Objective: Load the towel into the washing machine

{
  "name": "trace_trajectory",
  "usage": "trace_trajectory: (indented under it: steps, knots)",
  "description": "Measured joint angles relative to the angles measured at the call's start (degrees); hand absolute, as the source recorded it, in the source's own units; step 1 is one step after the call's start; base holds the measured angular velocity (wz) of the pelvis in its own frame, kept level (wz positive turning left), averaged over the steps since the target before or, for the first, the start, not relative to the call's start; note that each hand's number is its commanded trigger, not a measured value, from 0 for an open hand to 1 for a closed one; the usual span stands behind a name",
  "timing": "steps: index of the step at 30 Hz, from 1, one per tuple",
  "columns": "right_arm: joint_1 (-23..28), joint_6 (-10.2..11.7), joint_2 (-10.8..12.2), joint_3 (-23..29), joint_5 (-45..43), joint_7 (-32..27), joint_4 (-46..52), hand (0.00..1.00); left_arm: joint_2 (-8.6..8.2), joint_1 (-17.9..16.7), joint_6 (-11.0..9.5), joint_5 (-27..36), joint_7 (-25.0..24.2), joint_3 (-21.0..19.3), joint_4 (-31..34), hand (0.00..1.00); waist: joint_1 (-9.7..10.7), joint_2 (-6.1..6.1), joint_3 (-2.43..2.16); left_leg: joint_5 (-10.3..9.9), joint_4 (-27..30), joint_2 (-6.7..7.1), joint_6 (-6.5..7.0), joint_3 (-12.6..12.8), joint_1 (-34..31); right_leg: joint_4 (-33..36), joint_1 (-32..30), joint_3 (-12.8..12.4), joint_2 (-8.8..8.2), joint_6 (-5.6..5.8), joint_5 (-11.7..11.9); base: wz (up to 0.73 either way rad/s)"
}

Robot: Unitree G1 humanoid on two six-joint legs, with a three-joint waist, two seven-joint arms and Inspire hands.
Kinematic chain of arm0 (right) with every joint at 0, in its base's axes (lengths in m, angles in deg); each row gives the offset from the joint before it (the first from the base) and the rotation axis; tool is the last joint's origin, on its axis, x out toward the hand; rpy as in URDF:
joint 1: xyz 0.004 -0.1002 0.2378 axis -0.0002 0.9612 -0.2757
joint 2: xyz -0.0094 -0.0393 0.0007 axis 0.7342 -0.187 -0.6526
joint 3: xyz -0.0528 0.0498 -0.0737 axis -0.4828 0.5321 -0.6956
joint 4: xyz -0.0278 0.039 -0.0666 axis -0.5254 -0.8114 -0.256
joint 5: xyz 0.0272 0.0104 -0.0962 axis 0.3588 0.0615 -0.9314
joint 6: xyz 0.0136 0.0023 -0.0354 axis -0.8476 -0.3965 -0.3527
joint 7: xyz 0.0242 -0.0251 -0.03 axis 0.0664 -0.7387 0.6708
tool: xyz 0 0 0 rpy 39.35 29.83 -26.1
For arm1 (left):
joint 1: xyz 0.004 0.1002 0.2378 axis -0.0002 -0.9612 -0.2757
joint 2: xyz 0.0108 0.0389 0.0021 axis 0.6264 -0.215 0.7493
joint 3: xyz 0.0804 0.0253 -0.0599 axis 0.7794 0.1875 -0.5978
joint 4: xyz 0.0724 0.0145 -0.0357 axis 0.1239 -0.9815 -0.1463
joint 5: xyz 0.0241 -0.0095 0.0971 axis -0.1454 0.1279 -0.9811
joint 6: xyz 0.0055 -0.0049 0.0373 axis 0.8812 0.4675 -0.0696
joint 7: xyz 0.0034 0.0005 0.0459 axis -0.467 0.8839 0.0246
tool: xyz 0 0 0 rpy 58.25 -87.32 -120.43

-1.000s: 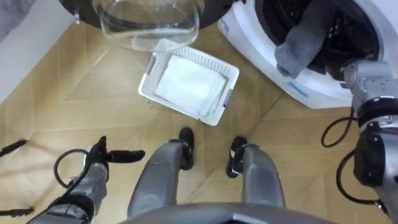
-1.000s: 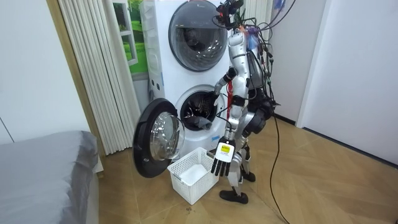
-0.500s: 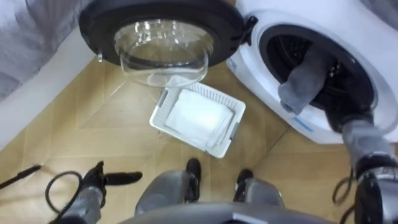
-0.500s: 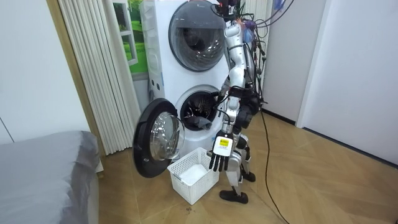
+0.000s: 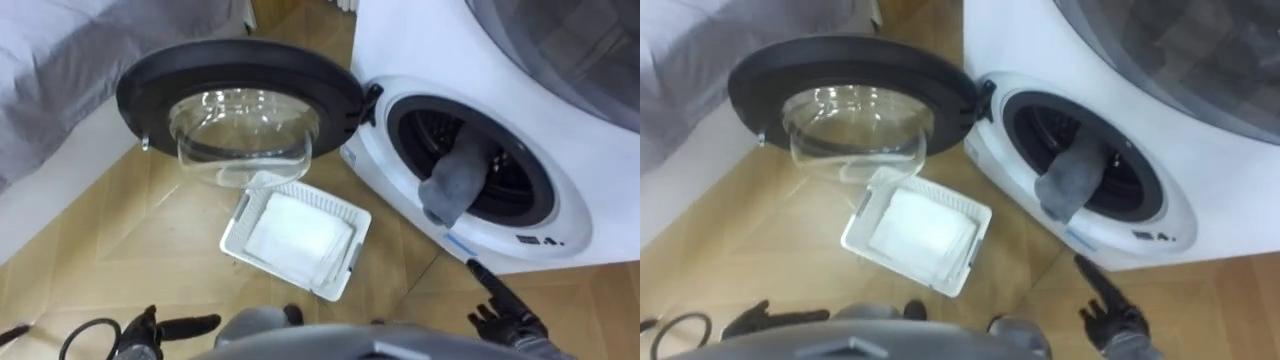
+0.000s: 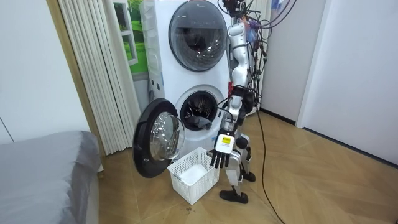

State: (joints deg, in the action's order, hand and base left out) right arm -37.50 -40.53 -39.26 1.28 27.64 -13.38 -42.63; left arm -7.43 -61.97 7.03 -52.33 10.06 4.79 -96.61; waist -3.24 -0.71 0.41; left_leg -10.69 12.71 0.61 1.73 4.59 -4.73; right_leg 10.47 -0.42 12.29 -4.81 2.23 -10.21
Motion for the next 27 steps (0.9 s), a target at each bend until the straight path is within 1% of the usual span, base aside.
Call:
trace_trajectory:
  steps: [1,2,4,5,7,8,9,10,11,12,13,14,15,16,18,20,22,25,27]
  knots:
    - [0.6,-0.1,0.3,0.0,-1.6,0.1,0.0,0.0,-0.44,-0.6,0.0,0.0,0.1,-0.6,0.0,0.0,0.0,-0.11,0.05,0.0,-0.1,0.05,0.0,0.0,0.6,-0.2,0.6,0.0,0.0,0.01,0.0,0.0]
    - [0.8,-0.1,0.4,0.0,-2.8,0.1,-0.1,0.0,-0.53,-0.9,0.0,0.0,0.1,-0.7,0.1,0.0,0.3,-0.16,0.0,0.0,-0.1,0.08,0.0,0.0,0.8,-0.4,0.9,0.1,0.0,0.01,0.0,0.08]
    - [0.7,-0.4,0.9,0.1,-10.3,0.2,-0.6,0.0,-0.85,-2.0,0.0,-0.2,0.6,-1.4,0.2,0.0,1.4,-0.41,0.0,0.0,0.1,0.13,0.0,-0.2,1.3,-0.9,1.6,0.6,0.0,0.01,0.0,0.07]
    - [0.7,-0.5,1.0,0.1,-12.9,0.2,-0.7,0.0,-0.9,-2.3,0.0,-0.7,0.7,-1.5,0.2,0.0,1.5,-0.49,-0.02,0.0,0.0,0.14,0.0,-0.2,1.4,-0.9,1.7,0.6,-0.01,0.01,0.0,0.0]
    - [0.5,-0.7,1.2,-1.1,-22.9,0.1,-0.9,0.0,-1.07,-2.0,0.4,-2.2,0.7,-1.4,0.2,0.0,1.7,-0.69,0.01,0.0,0.0,0.12,0.0,-0.2,1.6,-0.9,2.0,0.5,0.0,0.02,0.0,0.0]
    - [0.4,-0.8,1.2,-1.7,-25.4,0.0,-0.9,0.0,-1.11,-1.9,0.5,-2.2,0.7,-1.4,0.2,0.0,1.6,-0.58,-0.05,0.0,0.0,0.11,0.0,-0.1,1.8,-1.0,2.4,0.5,0.01,0.02,0.0,-0.04]
    - [0.2,-1.1,1.3,-2.5,-30.8,-0.1,-1.0,0.0,-1.15,-1.6,0.8,-2.3,0.7,-1.5,0.2,0.0,1.2,-1.24,0.4,0.0,-0.2,0.09,-0.01,0.0,2.6,-0.9,2.6,0.3,0.01,0.02,0.0,-0.11]
    - [-0.3,-1.2,1.3,-3.4,-36.0,-0.2,-1.3,0.0,-1.19,-1.5,1.0,-2.3,0.8,-1.5,0.2,0.0,1.1,-1.46,0.36,0.0,-0.7,0.05,-0.06,0.2,3.2,-0.9,2.9,-0.1,0.08,0.03,0.0,-0.13]
    - [-0.8,-1.3,1.3,-3.6,-37.9,-0.4,-1.5,0.0,-1.21,-1.5,1.2,-2.3,0.8,-1.4,0.2,0.0,1.1,-1.48,0.32,0.0,-1.0,0.04,-0.06,0.2,3.5,-0.9,3.0,-0.3,0.09,0.03,0.0,-0.14]
    - [-1.9,-1.4,1.3,-4.0,-41.1,-0.6,-2.0,0.0,-1.2,-1.1,2.0,-2.3,0.8,-1.4,0.4,0.0,1.4,-1.53,0.3,0.0,-1.0,0.04,-0.07,0.2,3.7,-1.0,3.3,-0.4,0.1,0.03,0.0,-0.06]
    - [-2.6,-1.9,1.3,-4.0,-43.5,-0.7,-2.3,0.0,-1.21,-0.6,2.4,-2.4,0.8,-1.4,0.5,0.0,1.5,-1.84,0.32,-0.1,-1.0,0.05,-0.09,0.2,3.9,-1.0,3.4,-0.4,0.1,0.03,0.0,0.0]
    - [-2.9,-2.0,1.3,-4.0,-44.5,-0.6,-2.4,0.0,-1.22,-0.3,2.5,-2.5,0.8,-1.4,0.5,0.0,1.5,-2.01,0.21,-0.1,-1.0,0.05,-0.1,0.1,4.0,-1.0,3.4,-0.4,0.1,0.03,0.0,0.04]
    - [-3.3,-2.3,1.5,-4.0,-46.2,-0.6,-2.4,0.0,-1.22,0.3,2.6,-2.9,0.8,-1.4,0.5,0.0,1.4,-2.13,0.2,-0.1,-1.0,0.05,-0.11,0.0,3.9,-1.1,3.5,-0.1,0.11,0.04,0.0,0.05]
    - [-3.6,-2.3,1.6,-4.0,-47.7,-0.5,-2.3,0.0,-1.24,0.8,2.8,-4.3,0.7,-1.4,0.6,0.0,1.2,-2.39,0.08,-0.1,-1.0,0.04,-0.12,-0.1,3.9,-1.1,3.5,-0.2,0.14,0.04,0.0,0.04]
    - [-3.7,-2.3,1.6,-4.6,-49.3,-0.8,-2.1,0.0,-1.31,1.4,3.0,-6.6,0.7,-1.4,0.6,0.0,1.1,-2.46,0.0,-0.1,-1.0,-0.03,-0.13,0.0,4.1,-0.9,3.5,-0.3,0.16,0.04,0.0,-0.02]
    - [-3.8,-2.3,1.6,-5.1,-50.3,-1.2,-1.7,0.0,-1.31,1.8,3.2,-8.7,0.7,-1.3,0.5,0.0,1.2,-2.21,-0.02,-0.1,-1.0,-0.01,-0.13,0.0,4.3,-0.9,3.7,-0.4,0.16,0.05,0.0,0.0]
    - [-3.6,-2.3,1.6,-5.6,-50.4,-1.3,-0.8,0.0,-1.49,2.6,3.4,-11.1,0.6,-1.3,0.5,0.0,1.2,-1.82,0.09,-0.1,-1.0,-0.02,-0.13,0.1,4.3,-0.9,4.0,-0.2,0.17,0.05,0.0,0.0]
    - [-3.5,-2.2,1.6,-6.1,-50.4,-1.8,-0.3,0.0,-1.83,3.0,3.4,-11.3,0.6,-1.3,0.4,0.0,1.2,-1.32,0.19,-0.1,-1.1,-0.11,-0.17,0.4,4.7,-0.9,4.3,-0.4,0.24,0.05,0.0,-0.01]
    - [-3.5,-2.1,1.6,-6.2,-50.4,-2.0,-0.2,0.0,-2.05,3.0,3.4,-11.3,0.6,-1.3,0.4,0.0,1.2,-1.22,0.24,-0.2,-1.1,-0.19,-0.18,0.7,4.8,-0.9,4.3,-0.6,0.3,0.04,0.0,-0.05]
